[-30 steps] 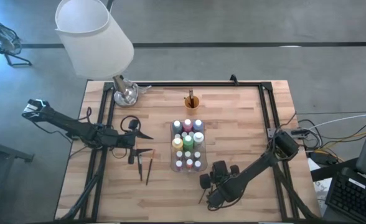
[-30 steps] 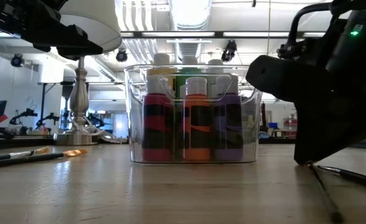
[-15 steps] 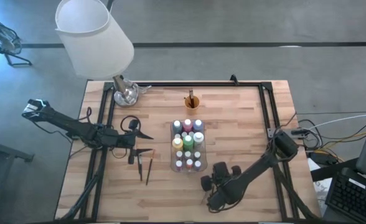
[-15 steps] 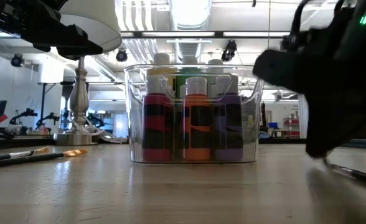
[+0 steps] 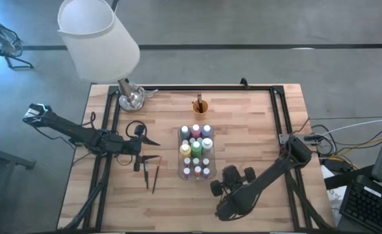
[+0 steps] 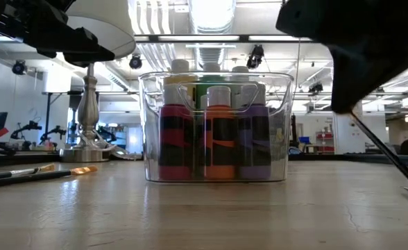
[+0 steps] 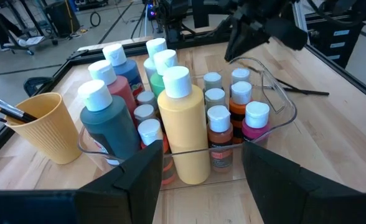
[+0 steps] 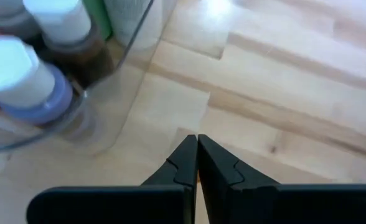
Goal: Pick & Place Paint Supplies
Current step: Put the orange paintbrush into the yellow cup
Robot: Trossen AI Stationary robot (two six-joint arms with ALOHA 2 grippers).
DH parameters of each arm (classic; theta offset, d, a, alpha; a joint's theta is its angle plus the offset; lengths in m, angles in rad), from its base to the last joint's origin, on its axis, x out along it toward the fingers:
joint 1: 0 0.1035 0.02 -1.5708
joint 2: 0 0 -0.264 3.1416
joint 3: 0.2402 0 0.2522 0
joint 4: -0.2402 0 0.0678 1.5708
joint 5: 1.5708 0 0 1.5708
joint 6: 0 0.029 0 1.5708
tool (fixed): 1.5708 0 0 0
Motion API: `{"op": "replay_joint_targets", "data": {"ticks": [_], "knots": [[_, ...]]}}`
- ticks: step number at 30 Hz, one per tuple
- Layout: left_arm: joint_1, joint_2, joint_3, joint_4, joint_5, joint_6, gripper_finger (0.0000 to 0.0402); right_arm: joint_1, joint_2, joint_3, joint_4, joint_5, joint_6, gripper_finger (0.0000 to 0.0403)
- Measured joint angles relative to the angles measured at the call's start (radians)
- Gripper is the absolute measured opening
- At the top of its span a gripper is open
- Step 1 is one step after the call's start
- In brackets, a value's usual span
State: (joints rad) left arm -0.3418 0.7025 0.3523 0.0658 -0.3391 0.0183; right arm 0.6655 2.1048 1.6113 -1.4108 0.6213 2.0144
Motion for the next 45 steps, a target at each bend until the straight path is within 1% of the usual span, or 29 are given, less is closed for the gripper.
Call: {"op": "replay_joint_targets", "data": {"ticks": [9,15,19,25,28,31,35,39,45], "knots": [[0.0,0.0,0.0,0.0,0.0,0.0,0.0222,0.0,-0.002,0.068,-0.153,0.009,0.001,0.0008],[0.0,0.0,0.0,0.0,0.0,0.0,0.0222,0.0,-0.029,0.065,-0.161,0.037,-0.007,0.0008],[0.0,0.0,0.0,0.0,0.0,0.0,0.0222,-0.006,-0.066,0.027,-0.161,0.062,-0.021,0.0008],[0.0,0.0,0.0,0.0,0.0,0.0,0.0222,-0.044,-0.156,-0.075,-0.16,0.101,-0.051,0.0008],[0.0,0.0,0.0,0.0,0.0,0.0,0.0222,-0.071,-0.215,-0.136,-0.154,0.132,-0.077,0.0008],[0.0,0.0,0.0,0.0,0.0,0.0,0.0222,-0.106,-0.282,-0.2,-0.152,0.19,-0.099,0.0008],[0.0,0.0,0.0,0.0,0.0,0.0,0.0223,-0.17,-0.384,-0.279,-0.142,0.259,-0.17,0.0008],[0.0,0.0,0.0,0.0,0.0,0.0,0.0222,-0.248,-0.484,-0.33,-0.112,0.342,-0.307,0.0008],[0.0,0.0,0.0,-0.002,0.0,0.0,0.0223,-0.367,-0.603,-0.356,-0.048,0.494,-0.536,0.0008]]}}
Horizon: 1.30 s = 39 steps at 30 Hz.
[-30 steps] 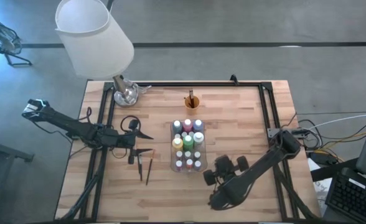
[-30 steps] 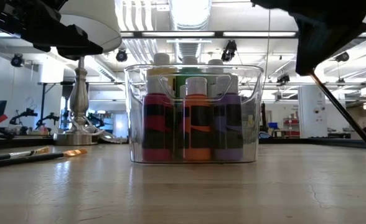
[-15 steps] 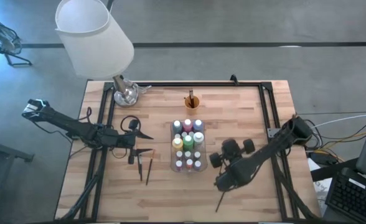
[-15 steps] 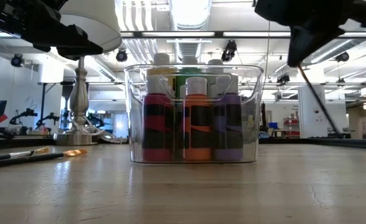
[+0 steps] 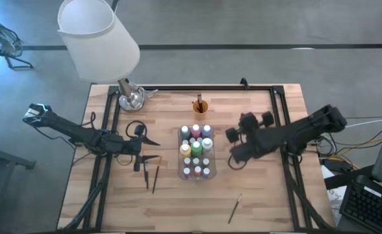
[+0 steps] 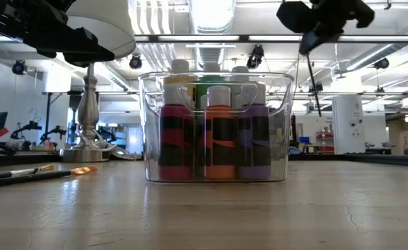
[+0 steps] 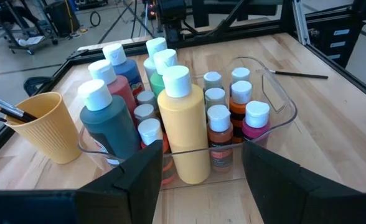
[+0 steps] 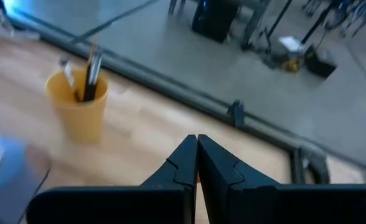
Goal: Pick & Place Paint Supplies
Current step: Put the orange paintbrush into the yellow cup
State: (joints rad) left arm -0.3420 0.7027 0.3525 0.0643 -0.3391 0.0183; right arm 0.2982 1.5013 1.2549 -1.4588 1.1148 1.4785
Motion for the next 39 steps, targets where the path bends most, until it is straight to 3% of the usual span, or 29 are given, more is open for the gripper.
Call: {"op": "replay_joint_targets", "data": {"ticks": [7,16,23,30,39], "knots": [[0.0,0.0,0.0,0.001,0.0,0.0,0.0222,-0.151,-0.091,0.0,0.235,0.08,-0.422,0.0008],[0.0,0.0,0.0,0.001,0.0,0.0,0.0222,-0.347,-0.134,-0.002,0.753,0.086,-1.076,0.0008],[0.0,0.0,0.0,0.002,0.0,0.0,0.0222,-0.453,-0.123,-0.002,1.238,-0.076,-1.543,0.0008],[0.0,0.0,0.0,0.002,0.0,0.0,0.0222,-0.527,-0.073,-0.005,1.468,-0.341,-1.703,0.0008],[0.0,0.0,0.0,0.002,0.0,0.0,0.0222,-0.598,0.041,-0.06,1.69,-0.528,-1.776,0.0008]]}}
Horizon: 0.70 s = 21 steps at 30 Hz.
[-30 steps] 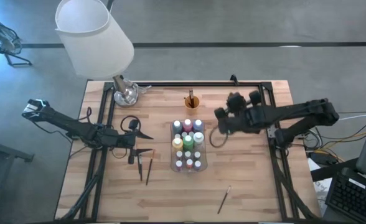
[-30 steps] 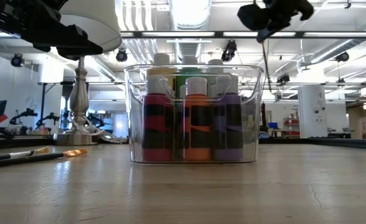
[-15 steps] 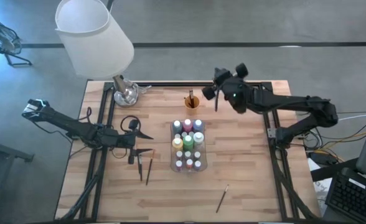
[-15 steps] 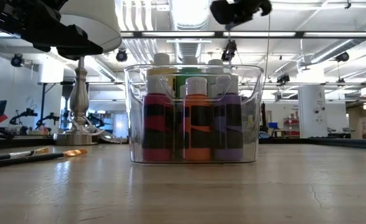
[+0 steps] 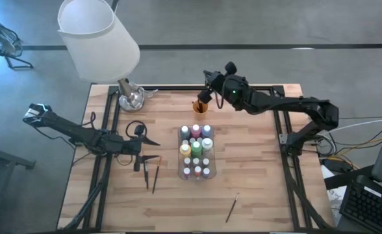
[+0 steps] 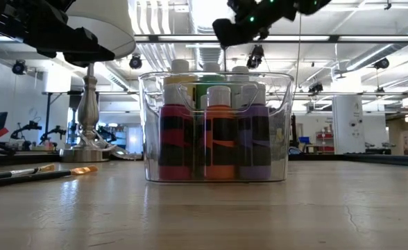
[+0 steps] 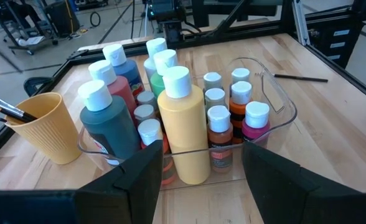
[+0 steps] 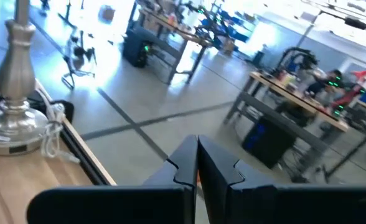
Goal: Pick & Place Paint Supplies
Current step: Put the orange paintbrush into the yellow cup
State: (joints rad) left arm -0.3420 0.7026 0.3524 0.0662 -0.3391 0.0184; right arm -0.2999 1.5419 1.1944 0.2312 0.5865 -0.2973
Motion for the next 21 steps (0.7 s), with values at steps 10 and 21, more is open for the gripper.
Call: {"op": "replay_joint_targets", "data": {"ticks": [10,21], "knots": [[0.0,0.0,0.0,0.0,0.0,0.0,0.0222,-0.033,0.021,-0.133,0.164,-0.103,0.033,0.0008],[0.0,0.0,0.0,-0.001,0.0,0.0,0.0222,-0.033,0.023,-0.282,0.373,-0.192,0.037,0.0008]]}}
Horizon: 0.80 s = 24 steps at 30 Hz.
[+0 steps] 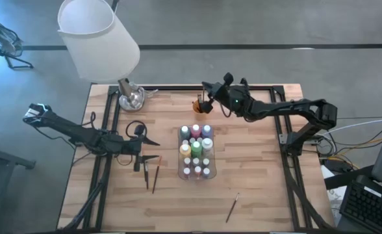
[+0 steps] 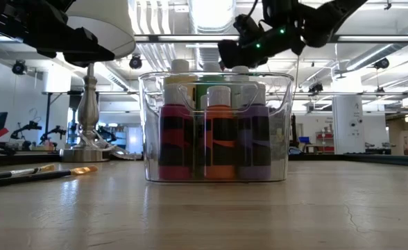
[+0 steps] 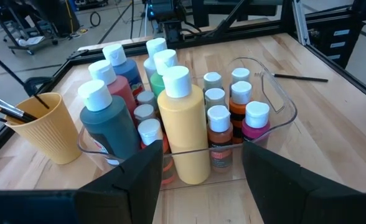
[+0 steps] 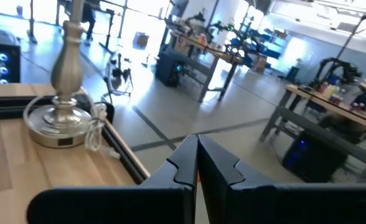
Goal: Pick & Place Paint Supplies
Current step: Put the orange paintbrush into the yellow cup
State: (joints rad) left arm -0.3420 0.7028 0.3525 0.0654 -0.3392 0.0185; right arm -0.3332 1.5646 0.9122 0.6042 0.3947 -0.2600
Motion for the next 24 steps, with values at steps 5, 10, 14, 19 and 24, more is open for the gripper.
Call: {"op": "replay_joint_targets", "data": {"ticks": [5,10,14,19,24], "knots": [[0.0,0.0,0.0,0.0,0.0,0.0,0.0222,0.001,0.001,-0.065,0.124,-0.036,-0.002,0.0008],[0.0,0.0,0.0,0.0,0.0,0.0,0.0222,0.001,0.034,-0.085,0.171,-0.042,-0.002,0.0008],[0.0,0.0,0.0,0.0,0.0,0.0,0.0223,0.001,0.102,-0.062,0.17,-0.054,-0.01,0.0008],[0.0,0.0,0.0,0.0,0.0,0.0,0.0222,0.001,0.152,-0.032,0.167,-0.055,-0.024,0.0008],[0.0,0.0,0.0,0.0,0.0,0.0,0.0223,0.001,0.149,-0.052,0.141,-0.055,-0.013,0.0008]]}}
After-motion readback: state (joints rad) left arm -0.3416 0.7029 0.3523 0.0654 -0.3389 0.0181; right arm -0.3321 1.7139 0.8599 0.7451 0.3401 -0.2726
